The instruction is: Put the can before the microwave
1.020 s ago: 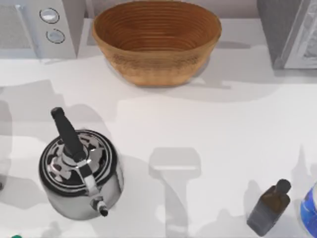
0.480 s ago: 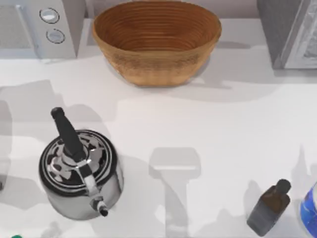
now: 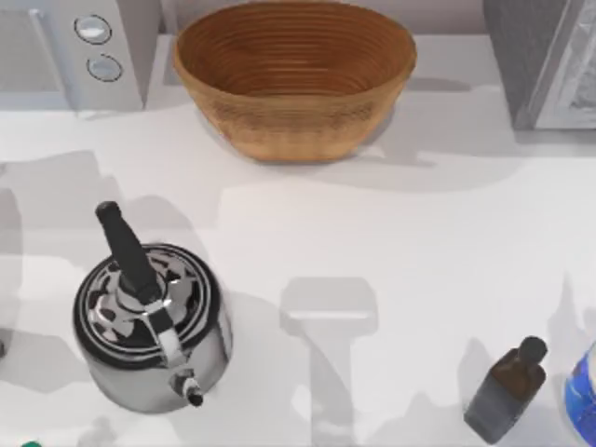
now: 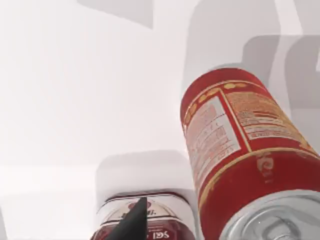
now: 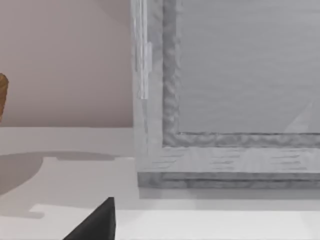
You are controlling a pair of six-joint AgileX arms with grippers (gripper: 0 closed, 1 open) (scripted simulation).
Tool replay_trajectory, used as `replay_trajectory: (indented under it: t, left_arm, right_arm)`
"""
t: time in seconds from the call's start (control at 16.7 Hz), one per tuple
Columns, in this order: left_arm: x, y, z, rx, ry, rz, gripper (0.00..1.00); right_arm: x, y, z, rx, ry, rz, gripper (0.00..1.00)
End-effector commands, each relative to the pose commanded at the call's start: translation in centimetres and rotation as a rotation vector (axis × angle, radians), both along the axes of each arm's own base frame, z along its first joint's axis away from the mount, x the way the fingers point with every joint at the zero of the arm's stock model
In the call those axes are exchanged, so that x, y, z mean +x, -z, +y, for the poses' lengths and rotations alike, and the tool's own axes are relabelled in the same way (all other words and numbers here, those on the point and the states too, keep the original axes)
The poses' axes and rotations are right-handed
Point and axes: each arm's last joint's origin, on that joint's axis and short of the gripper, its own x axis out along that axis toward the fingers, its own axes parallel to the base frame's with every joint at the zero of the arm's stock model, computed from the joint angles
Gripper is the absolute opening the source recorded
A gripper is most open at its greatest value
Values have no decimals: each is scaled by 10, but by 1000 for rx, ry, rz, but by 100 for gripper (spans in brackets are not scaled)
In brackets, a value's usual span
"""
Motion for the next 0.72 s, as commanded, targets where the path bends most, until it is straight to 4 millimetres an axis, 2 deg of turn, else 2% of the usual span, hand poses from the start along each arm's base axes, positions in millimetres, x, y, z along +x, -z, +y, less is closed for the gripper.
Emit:
replay_trajectory:
  t: [0.54,0.72]
  left_arm:
    - [0,-1,-1,0,4,0,100]
    - [2,-13,-1,0,7,9,100]
  right_arm:
    - [0,0,0,0,0,0,100]
    - [0,0,0,0,0,0,100]
